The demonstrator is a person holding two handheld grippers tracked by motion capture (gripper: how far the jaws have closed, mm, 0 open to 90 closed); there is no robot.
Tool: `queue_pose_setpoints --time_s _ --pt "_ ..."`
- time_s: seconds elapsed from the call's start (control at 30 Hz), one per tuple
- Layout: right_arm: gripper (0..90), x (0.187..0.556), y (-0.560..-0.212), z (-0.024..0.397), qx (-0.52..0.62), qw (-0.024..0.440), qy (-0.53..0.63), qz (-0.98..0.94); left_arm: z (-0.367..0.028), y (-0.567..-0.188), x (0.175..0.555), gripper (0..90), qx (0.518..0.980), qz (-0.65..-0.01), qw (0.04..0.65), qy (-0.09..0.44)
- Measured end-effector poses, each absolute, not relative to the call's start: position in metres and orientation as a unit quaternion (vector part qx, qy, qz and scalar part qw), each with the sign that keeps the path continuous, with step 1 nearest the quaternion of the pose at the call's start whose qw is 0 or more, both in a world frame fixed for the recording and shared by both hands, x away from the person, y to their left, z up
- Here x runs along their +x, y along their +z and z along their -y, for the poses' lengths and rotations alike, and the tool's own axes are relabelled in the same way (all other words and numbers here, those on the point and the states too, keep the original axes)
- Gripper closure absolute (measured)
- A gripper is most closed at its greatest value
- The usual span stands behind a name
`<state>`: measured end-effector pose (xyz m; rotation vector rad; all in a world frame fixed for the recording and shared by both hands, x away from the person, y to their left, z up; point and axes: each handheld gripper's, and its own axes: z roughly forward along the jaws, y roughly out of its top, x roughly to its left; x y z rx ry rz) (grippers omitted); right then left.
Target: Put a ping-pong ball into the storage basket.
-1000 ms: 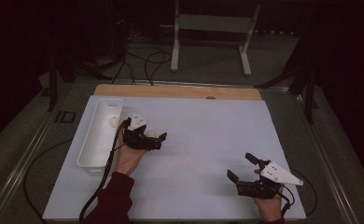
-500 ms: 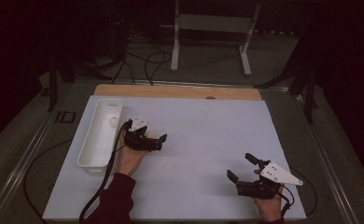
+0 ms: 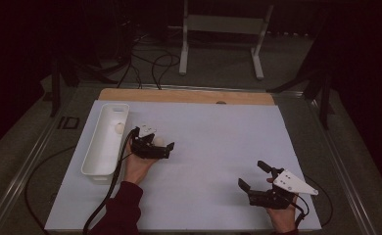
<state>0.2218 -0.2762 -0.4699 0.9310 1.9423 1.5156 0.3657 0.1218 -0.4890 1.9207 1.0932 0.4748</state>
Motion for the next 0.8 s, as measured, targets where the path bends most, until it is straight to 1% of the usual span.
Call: queue_pose_setpoints --time_s 0.17,0.4,0.8 --pt "7.4 0.222 -0.47 0.276 0.342 0.25 0.557 -0.714 -0.126 -0.496 0.37 0.0 0.763 -0.455 0.418 0.191" --pt "7.4 0.222 -0.47 0.276 0.342 0.25 0.558 -0.714 -0.126 -0.501 0.375 1.8 0.76 -0.463 0.415 0.19" --pt "7.4 0.222 -0.47 0.277 0.341 0.252 0.559 -0.713 -0.126 -0.512 0.38 7.7 0.761 -0.474 0.402 0.185"
